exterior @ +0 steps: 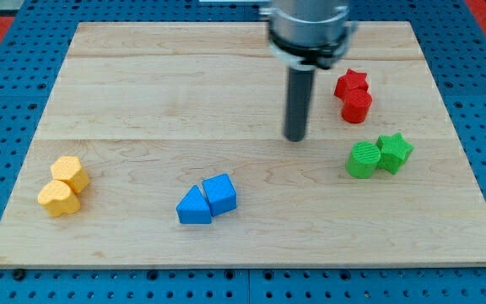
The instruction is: Move the red star to the top left
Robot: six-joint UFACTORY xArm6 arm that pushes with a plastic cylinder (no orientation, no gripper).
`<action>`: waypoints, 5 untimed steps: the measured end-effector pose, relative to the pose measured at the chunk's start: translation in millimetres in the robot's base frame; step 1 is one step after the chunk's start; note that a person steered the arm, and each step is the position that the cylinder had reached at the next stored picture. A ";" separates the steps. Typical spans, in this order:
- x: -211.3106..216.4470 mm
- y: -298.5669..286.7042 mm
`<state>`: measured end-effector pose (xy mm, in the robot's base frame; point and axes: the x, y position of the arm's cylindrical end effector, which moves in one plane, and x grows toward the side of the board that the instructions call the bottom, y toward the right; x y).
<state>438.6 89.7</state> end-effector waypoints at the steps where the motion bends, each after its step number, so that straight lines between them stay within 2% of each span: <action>1: -30.5 51.0; 2: -56.0 101.3; 3: -65.5 118.9; 4: -40.7 113.5; 5: -19.2 143.5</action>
<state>419.4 233.2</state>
